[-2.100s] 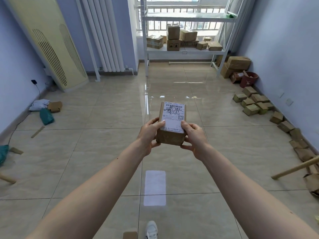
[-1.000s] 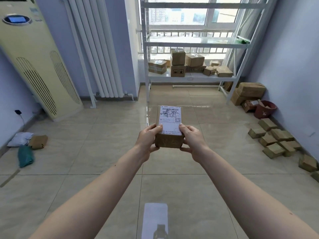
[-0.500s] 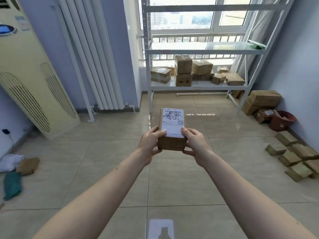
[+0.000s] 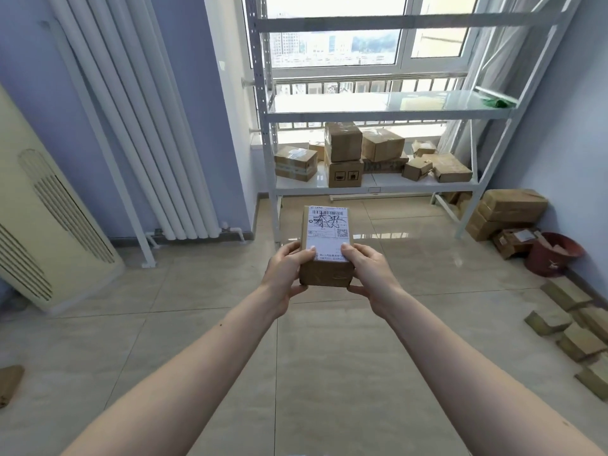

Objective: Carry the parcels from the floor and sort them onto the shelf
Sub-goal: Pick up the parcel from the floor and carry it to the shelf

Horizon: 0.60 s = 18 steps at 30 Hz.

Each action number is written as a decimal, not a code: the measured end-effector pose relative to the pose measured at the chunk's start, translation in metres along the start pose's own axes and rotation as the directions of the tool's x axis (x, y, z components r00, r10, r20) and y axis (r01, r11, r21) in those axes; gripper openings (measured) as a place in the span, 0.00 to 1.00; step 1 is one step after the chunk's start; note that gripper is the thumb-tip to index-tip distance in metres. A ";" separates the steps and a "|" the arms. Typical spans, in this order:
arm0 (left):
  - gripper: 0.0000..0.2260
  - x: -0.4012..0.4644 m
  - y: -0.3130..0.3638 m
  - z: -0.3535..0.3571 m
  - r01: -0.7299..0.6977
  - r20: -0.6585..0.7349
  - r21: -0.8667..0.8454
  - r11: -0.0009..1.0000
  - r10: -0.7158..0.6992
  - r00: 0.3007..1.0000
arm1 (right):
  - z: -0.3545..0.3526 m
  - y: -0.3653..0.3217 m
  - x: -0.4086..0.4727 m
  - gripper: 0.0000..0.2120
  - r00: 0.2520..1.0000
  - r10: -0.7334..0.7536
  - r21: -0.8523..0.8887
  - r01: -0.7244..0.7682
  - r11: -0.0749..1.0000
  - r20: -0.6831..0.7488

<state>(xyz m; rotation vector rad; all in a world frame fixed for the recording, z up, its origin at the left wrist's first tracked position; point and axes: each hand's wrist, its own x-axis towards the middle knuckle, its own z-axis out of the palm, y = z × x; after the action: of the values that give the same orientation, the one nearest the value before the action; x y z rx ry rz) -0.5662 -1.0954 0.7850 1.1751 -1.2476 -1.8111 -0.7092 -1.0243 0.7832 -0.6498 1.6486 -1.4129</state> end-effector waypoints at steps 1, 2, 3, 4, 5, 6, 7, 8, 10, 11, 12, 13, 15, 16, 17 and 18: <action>0.24 0.018 0.007 0.004 -0.002 -0.002 -0.002 1.000 0.002 1.000 | 0.000 -0.007 0.019 0.20 1.000 -0.004 0.001 0.004 1.000 0.000; 0.24 0.035 0.014 0.007 -0.002 -0.006 -0.004 1.000 0.002 1.000 | 0.001 -0.014 0.037 0.21 1.000 -0.007 0.002 0.007 1.000 -0.004; 0.24 0.052 0.020 0.009 0.000 -0.011 -0.007 1.000 0.000 1.000 | 0.001 -0.021 0.056 0.22 1.000 -0.005 0.003 0.005 1.000 -0.013; 0.24 0.069 0.027 0.012 0.002 -0.014 -0.011 1.000 -0.002 1.000 | 0.002 -0.028 0.073 0.23 1.000 -0.004 0.000 0.004 1.000 -0.021; 0.24 0.086 0.034 0.014 0.003 -0.014 -0.013 1.000 -0.003 1.000 | 0.004 -0.036 0.090 0.22 1.000 -0.007 -0.005 0.007 1.000 -0.022; 0.23 0.102 0.041 0.016 0.004 -0.013 -0.014 1.000 -0.004 1.000 | 0.005 -0.042 0.107 0.20 1.000 -0.009 -0.013 0.009 1.000 -0.019; 0.23 0.119 0.048 0.018 0.001 -0.013 -0.015 1.000 -0.001 1.000 | 0.007 -0.048 0.125 0.19 1.000 -0.010 -0.017 0.010 1.000 -0.015; 0.23 0.137 0.054 0.019 -0.003 -0.012 -0.019 1.000 0.003 1.000 | 0.010 -0.055 0.142 0.18 1.000 -0.012 -0.022 0.012 1.000 -0.011; 0.23 0.173 0.067 0.020 -0.014 -0.009 -0.026 1.000 0.014 1.000 | 0.017 -0.067 0.179 0.16 1.000 -0.017 -0.031 0.017 0.999 -0.005; 0.23 0.193 0.074 0.019 -0.019 -0.008 -0.024 1.000 0.018 1.000 | 0.021 -0.072 0.199 0.16 1.000 -0.020 -0.035 0.020 0.999 -0.006; 0.22 0.213 0.080 0.018 -0.023 -0.008 -0.019 1.000 0.023 1.000 | 0.025 -0.078 0.218 0.17 1.000 -0.024 -0.037 0.024 0.999 -0.007; 0.22 0.233 0.087 0.016 -0.028 -0.008 -0.014 1.000 0.028 1.000 | 0.030 -0.084 0.237 0.17 1.000 -0.028 -0.039 0.028 0.999 -0.007; 0.22 0.274 0.100 0.012 -0.038 0.001 -0.010 0.999 0.038 0.999 | 0.040 -0.096 0.277 0.16 0.999 -0.037 -0.037 0.037 0.999 0.002; 0.23 0.295 0.108 0.010 -0.040 0.007 -0.003 0.999 0.040 0.999 | 0.045 -0.102 0.297 0.16 0.999 -0.034 -0.033 0.034 0.999 0.005; 0.23 0.314 0.117 0.007 -0.040 0.012 0.009 0.999 0.040 0.999 | 0.050 -0.108 0.316 0.16 1.000 -0.028 -0.032 0.028 0.999 0.004; 0.22 0.333 0.125 0.006 -0.039 0.019 0.019 0.999 0.038 0.999 | 0.055 -0.115 0.335 0.16 1.000 -0.025 -0.033 0.025 0.999 0.002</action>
<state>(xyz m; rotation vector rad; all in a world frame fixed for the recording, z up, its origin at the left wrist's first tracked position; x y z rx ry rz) -0.7026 -1.4239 0.7988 1.1397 -1.2926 -1.7893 -0.8476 -1.3539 0.8048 -0.6924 1.6710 -1.4058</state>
